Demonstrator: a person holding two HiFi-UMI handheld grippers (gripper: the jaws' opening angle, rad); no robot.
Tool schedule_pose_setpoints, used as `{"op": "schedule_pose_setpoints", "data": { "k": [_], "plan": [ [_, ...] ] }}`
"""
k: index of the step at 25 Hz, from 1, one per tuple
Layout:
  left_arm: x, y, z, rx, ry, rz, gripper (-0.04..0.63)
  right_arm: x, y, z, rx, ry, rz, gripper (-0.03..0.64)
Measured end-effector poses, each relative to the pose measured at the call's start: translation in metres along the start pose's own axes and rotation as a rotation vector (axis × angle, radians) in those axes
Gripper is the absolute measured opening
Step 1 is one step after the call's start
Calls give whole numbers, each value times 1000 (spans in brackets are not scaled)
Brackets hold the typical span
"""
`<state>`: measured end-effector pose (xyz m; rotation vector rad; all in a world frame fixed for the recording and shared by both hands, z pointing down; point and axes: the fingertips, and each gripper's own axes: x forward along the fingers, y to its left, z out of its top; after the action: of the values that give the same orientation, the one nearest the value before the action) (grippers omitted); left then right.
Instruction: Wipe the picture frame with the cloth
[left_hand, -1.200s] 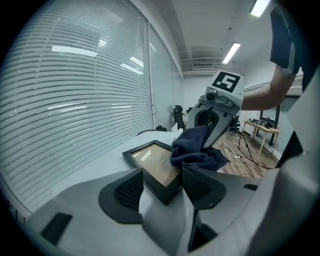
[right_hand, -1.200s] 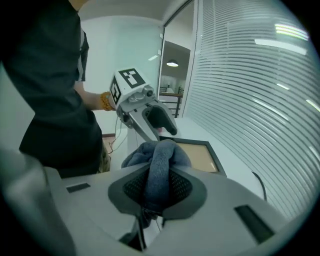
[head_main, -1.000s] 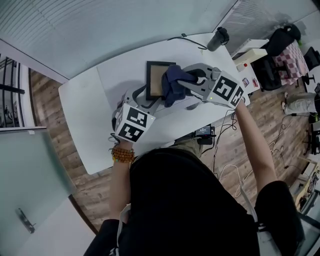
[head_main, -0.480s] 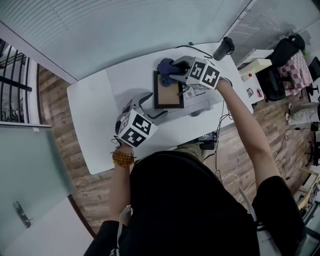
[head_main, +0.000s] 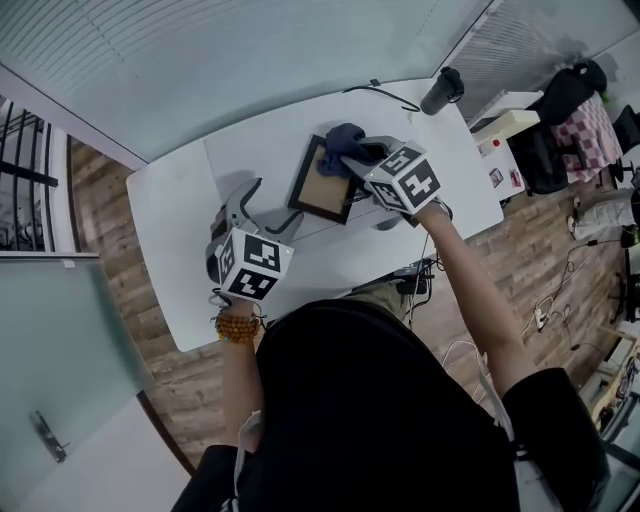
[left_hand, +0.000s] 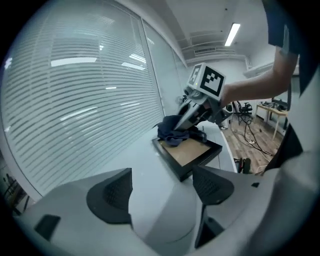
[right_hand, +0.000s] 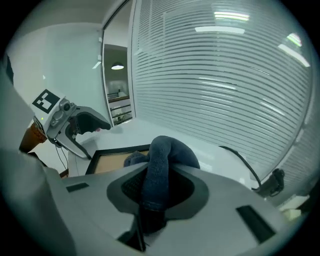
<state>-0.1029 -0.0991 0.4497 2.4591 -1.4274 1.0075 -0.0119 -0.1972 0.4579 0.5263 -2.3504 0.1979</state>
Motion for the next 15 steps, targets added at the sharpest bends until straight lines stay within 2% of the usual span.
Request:
{"op": "schedule_pose_setpoints", "data": {
  "k": [2, 4, 5, 8, 9, 12, 15],
  "plan": [
    [-12, 2, 11, -59, -91, -12, 383, -4, -1, -5, 41, -21, -43, 58],
    [-19, -11, 32, -155, -208, -88, 385, -4, -1, -6, 46, -21, -90, 58],
    [-17, -22, 38, -162, -215, -122, 394, -4, -1, -5, 39, -13, -111, 58],
    [11, -54, 30, -34, -62, -162, 471, -4, 0, -4, 8, 13, -151, 57],
    [21, -61, 27, -16, -27, -169, 479, -4, 0, -4, 5, 14, -156, 57],
    [33, -65, 25, -45, -10, -186, 486, -4, 3, -6, 11, 23, -147, 55],
    [30, -62, 24, -41, -11, -213, 485, -6, 7, -8, -15, 57, -122, 55]
  ]
}}
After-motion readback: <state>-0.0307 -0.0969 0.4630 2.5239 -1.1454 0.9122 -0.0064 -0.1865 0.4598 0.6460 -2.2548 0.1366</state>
